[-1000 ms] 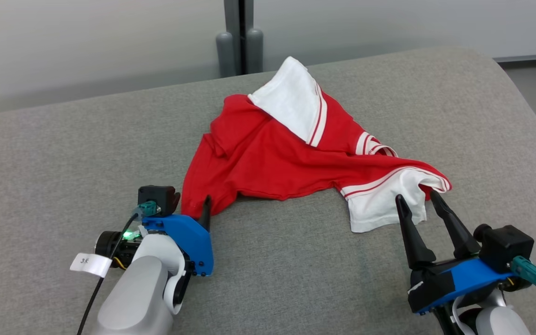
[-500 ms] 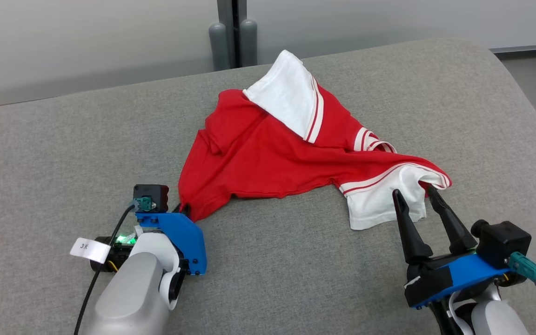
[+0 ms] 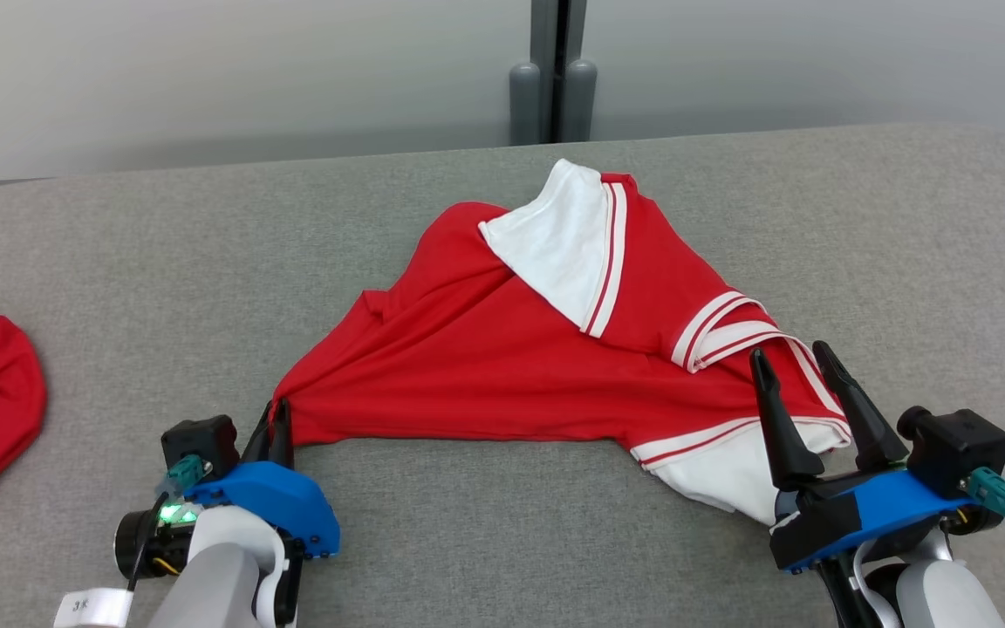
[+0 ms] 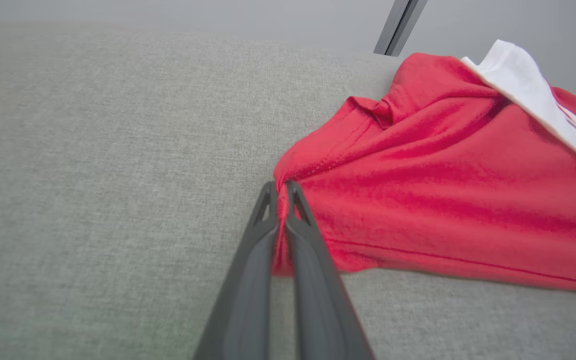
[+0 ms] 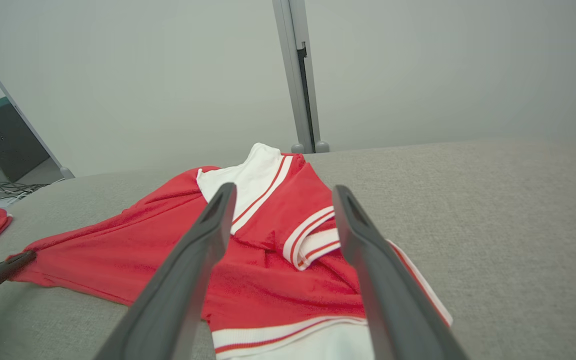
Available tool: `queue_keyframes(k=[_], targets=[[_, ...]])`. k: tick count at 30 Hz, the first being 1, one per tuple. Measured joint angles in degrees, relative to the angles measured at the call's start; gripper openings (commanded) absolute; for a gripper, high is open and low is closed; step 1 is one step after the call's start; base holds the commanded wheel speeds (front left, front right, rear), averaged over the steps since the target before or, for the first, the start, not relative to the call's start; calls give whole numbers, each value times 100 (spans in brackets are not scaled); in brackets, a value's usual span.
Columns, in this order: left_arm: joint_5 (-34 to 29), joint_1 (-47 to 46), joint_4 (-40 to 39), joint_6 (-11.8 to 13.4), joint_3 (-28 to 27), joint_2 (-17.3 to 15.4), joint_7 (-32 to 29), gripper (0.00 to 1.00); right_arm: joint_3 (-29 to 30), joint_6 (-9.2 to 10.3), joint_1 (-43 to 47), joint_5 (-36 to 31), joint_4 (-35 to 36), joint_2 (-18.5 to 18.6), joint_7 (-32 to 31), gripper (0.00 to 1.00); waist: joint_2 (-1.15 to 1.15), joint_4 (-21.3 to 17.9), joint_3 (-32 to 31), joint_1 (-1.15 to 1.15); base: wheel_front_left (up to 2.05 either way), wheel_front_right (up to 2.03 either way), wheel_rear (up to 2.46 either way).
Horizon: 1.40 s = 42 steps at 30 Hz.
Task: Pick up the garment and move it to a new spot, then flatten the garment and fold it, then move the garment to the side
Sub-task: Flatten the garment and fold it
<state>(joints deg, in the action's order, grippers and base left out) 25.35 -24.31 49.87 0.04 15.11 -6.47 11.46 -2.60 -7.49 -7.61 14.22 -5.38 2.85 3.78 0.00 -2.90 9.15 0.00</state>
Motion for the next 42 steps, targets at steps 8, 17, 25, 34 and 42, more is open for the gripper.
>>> queue_keyframes(k=[8, 17, 25, 34, 42], targets=[[158, 492, -502, -62, -77, 67, 220, 100, 48, 0, 81, -16, 64, 0, -90, 100, 0, 214, -162, 0, 0, 0, 0], [14, 1020, -1694, -267, -226, -13, 353, 100, 263, 0, 258, -75, 175, 1, -222, 100, 0, 290, -415, 0, 0, 0, 0], [-595, 1734, -2907, -398, -476, -254, 355, 100, 492, 0, 514, -46, 238, 0, -432, 100, 0, 326, -652, 0, 0, 0, 0], [-771, 2069, -3294, -513, -649, -215, 355, 100, 787, 0, 499, 37, 183, 112, -1589, 100, 0, 406, -701, -1, 0, 0, 0], [-859, 1858, -3390, -570, -662, -207, 355, 100, 554, 0, -898, -56, -547, 979, -3790, 100, 0, 429, -194, 0, 0, 0, 0]])
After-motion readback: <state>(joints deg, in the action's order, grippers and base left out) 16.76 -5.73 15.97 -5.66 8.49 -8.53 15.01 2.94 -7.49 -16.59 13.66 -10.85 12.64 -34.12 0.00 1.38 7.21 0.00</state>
